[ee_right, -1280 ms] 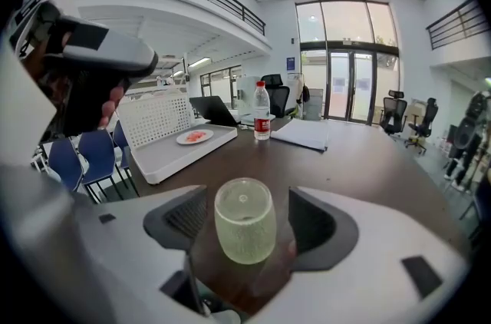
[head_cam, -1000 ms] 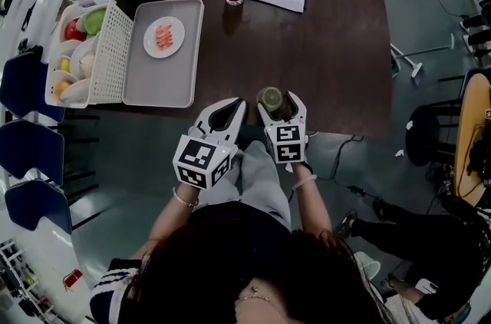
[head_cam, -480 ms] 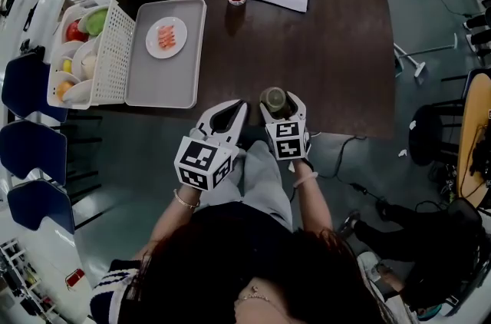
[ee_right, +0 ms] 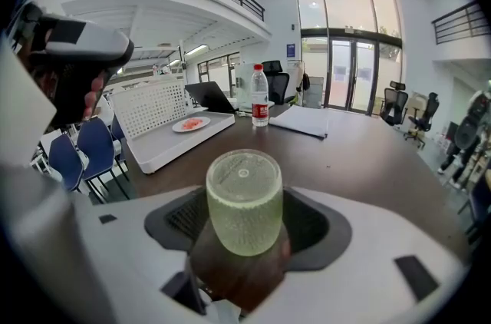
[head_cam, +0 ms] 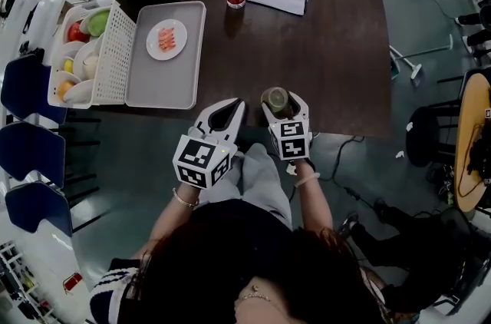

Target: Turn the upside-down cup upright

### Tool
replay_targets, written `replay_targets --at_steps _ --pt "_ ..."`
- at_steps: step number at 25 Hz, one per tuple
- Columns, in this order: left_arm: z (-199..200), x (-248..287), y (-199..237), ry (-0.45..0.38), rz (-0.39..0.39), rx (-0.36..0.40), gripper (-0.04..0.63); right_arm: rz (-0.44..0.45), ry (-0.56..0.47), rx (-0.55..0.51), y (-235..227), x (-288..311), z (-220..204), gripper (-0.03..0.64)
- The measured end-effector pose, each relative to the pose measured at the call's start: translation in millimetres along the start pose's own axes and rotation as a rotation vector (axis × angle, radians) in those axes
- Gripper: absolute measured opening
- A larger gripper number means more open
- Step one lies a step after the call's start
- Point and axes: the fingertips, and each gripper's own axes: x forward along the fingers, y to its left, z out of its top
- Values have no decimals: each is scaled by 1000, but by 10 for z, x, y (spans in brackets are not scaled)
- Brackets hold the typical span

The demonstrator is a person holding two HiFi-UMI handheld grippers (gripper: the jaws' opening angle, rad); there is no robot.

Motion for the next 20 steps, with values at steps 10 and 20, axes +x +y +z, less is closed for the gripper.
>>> replay_targets --at_steps 10,20 --pt "190 -38 -97 -47 -27 9 2 -14 -51 -6 -41 -329 305 314" --pt "370 -122 -121 -100 -46 17 2 -36 -122 -37 -30 -714 708 315"
